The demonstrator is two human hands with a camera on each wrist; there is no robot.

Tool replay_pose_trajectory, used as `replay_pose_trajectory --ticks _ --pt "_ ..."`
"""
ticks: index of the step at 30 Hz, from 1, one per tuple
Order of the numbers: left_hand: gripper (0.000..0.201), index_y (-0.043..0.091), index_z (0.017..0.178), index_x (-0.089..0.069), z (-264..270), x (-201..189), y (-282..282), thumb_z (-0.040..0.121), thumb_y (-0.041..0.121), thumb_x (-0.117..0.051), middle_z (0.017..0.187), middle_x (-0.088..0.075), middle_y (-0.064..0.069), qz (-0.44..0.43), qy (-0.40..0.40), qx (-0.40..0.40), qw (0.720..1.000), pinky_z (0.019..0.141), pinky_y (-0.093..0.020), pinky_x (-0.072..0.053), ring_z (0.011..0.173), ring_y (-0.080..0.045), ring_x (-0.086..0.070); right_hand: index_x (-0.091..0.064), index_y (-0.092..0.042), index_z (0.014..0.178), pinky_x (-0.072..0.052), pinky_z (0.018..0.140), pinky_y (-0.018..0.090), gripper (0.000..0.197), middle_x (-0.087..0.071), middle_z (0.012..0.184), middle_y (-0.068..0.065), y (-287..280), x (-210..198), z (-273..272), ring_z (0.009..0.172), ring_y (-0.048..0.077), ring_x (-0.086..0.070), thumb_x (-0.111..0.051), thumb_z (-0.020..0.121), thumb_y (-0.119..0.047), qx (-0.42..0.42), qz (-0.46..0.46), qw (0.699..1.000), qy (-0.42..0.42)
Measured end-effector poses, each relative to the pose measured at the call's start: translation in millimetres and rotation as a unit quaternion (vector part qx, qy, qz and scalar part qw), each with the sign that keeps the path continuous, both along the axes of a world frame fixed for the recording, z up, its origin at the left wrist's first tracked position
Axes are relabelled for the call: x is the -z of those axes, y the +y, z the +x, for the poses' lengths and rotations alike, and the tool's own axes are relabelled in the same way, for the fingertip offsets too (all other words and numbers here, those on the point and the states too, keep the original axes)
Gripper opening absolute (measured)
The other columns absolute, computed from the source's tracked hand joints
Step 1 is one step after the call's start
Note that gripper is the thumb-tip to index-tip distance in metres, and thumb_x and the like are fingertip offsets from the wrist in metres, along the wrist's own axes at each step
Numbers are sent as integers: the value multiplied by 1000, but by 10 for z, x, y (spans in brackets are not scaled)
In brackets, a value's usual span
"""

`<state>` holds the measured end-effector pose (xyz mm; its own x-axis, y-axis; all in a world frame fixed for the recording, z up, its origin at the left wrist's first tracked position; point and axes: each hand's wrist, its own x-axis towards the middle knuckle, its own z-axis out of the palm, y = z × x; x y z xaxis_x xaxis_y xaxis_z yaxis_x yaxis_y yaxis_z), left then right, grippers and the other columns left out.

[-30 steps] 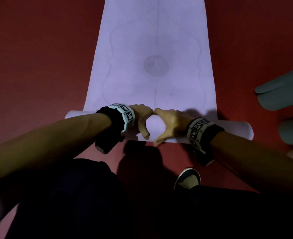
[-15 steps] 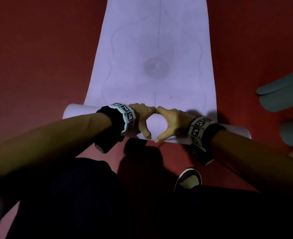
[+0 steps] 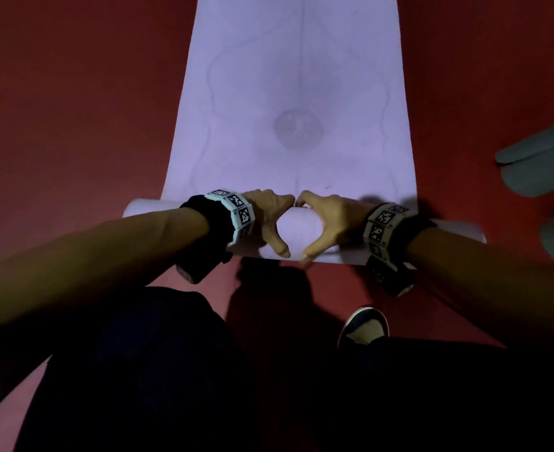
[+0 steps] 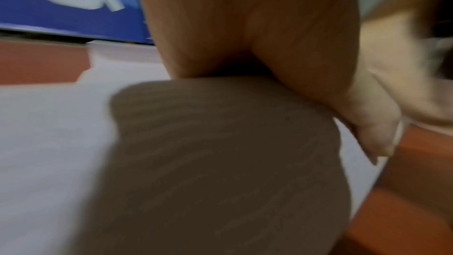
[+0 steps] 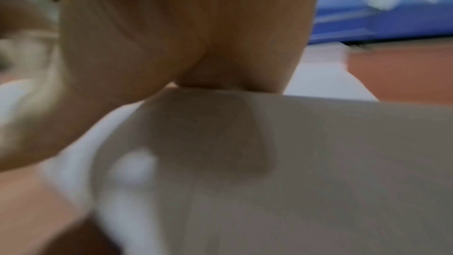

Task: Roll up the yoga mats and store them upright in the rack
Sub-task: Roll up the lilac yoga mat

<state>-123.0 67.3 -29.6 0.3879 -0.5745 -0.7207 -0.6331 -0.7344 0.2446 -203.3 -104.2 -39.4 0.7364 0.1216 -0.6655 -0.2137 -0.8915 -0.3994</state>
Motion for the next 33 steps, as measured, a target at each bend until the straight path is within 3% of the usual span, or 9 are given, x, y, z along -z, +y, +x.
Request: replay_pose_trajectory --ticks 2,4,10,16,19,23,27,30,33 --pt "84 34 124 -46 7 -56 -33 53 60 -82 117 -63 10 -9 -1 -13 1000 89 -32 -53 113 -23 -62 -32 -37 128 -48 90 39 110 -61 112 -11 36 0 -15 101 16 -58 -88 39 -73 -39 -20 999 -19" --pt "80 35 111 -45 12 113 -83 46 64 -81 104 -65 9 -29 21 -19 999 89 -43 -54 99 -22 -64 -34 -35 119 -50 85 42 100 -60 100 -10 47 26 -12 95 20 -61 -87 43 -72 -39 -39 998 -19" --pt "84 27 111 -38 -78 -105 -74 49 57 -87 101 -60 4 -26 -21 15 999 76 -39 -50 86 -22 -59 -52 -35 103 -53 85 34 75 -63 99 -16 -64 96 -1 96 9 -61 -89 45 -65 38 -15 999 12" --pt "50 33 109 -46 -15 -229 27 77 34 -84 99 -54 17 -4 14 -13 1000 80 -23 -51 107 -12 -61 -39 -35 120 -50 86 41 98 -60 105 -9 70 54 4 97 19 -58 -83 43 -77 -41 -55 997 -47" --pt "29 28 98 -49 -46 -207 31 88 19 -75 93 -47 11 -8 20 -14 1000 79 -24 -44 106 -11 -57 -42 -34 115 -52 83 41 86 -61 99 -9 65 62 -7 91 19 -60 -83 49 -71 -31 -70 996 -49" --pt "72 26 99 -41 -101 -249 -45 54 52 -91 100 -62 9 -9 21 2 1000 68 -32 -50 77 -12 -58 -57 -36 101 -49 74 24 70 -63 93 -18 -5 65 22 89 4 -61 -89 47 -66 26 -22 999 5" --pt "78 33 113 -48 -22 -249 -90 50 52 -90 102 -65 12 3 9 4 1000 88 -36 -54 101 -21 -65 -51 -39 106 -44 78 23 68 -60 98 -20 42 51 42 96 8 -58 -88 55 -64 16 -6 1000 7" --pt "58 20 134 -51 25 -342 -39 83 21 -79 120 -59 6 23 37 2 999 63 -3 -43 126 -26 -56 -42 -40 122 -50 93 40 97 -61 111 -10 80 92 -34 105 18 -60 -79 43 -82 -7 -19 999 -38" --pt "47 15 134 -50 4 -419 14 91 10 -69 123 -61 -3 41 54 -5 998 43 -1 -32 120 -24 -57 -39 -38 122 -51 92 44 101 -63 109 -5 83 147 -52 102 24 -61 -76 42 -86 -29 -40 998 -42"
